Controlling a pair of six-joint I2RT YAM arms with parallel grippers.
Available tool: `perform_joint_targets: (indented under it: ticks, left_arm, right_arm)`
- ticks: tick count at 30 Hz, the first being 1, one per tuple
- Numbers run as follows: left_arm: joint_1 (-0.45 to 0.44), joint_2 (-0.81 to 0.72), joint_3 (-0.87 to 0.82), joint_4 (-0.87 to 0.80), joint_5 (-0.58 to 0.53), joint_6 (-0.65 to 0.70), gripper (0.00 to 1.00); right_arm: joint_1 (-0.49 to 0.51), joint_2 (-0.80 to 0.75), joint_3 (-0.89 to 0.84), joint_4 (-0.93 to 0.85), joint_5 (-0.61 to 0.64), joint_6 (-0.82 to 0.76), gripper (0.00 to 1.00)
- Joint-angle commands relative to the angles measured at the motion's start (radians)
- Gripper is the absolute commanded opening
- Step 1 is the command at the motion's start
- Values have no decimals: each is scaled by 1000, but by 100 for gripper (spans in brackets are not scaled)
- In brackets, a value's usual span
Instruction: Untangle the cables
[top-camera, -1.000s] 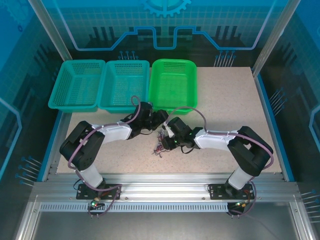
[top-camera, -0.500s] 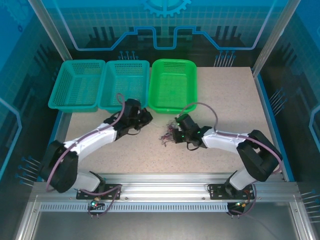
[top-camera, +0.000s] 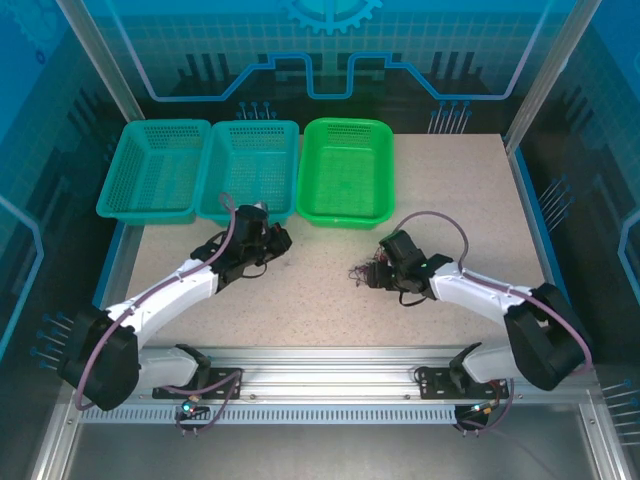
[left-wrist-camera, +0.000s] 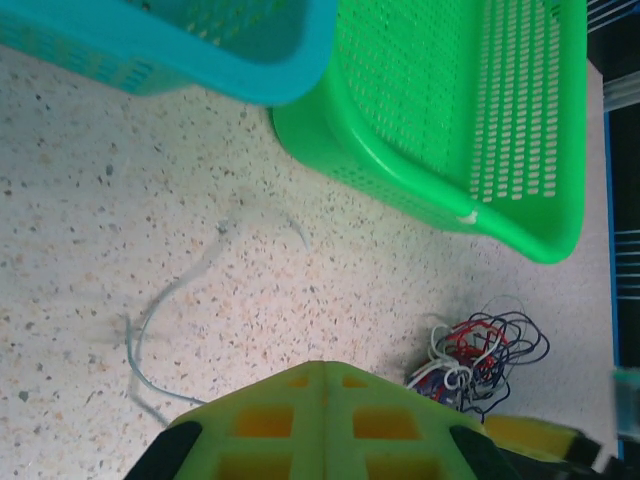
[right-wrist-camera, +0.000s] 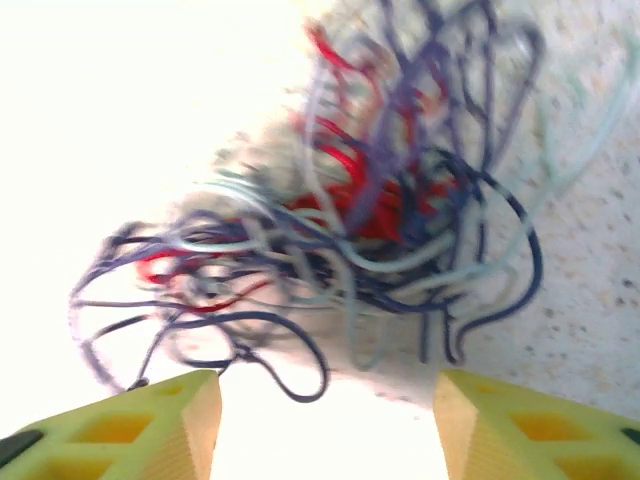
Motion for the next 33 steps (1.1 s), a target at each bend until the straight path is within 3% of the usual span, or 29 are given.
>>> perform_joint_targets:
  ticks: [1,4,7,14,22,27,33]
  left_arm:
    - [-6,-3,-12,-13,-26,26,0]
    - [-6,-24,0,-31,-33,47,0]
    - [-7,-69,31,-73,-36,86,0]
    - [31,-222,252,-267,-143,246,0]
    - [366,-134,528,-319,-156,393,0]
    - [567,54,670,-288,-131,400,0]
    - [717,298,794,-208,-105,384,0]
  right_arm:
    - [22,-27,64,-23,-19,33,72]
    - [28,43,130,-106,53,124,81]
    - [27,119,173,-149,80,142,82]
    - [27,91,192,-139,-6,97,84]
    - [32,-103,242,-209,-37,75,86]
    - [44,-227,267,-196,-87,25,91]
    - [55,-302,305,-204,-130,-24,96]
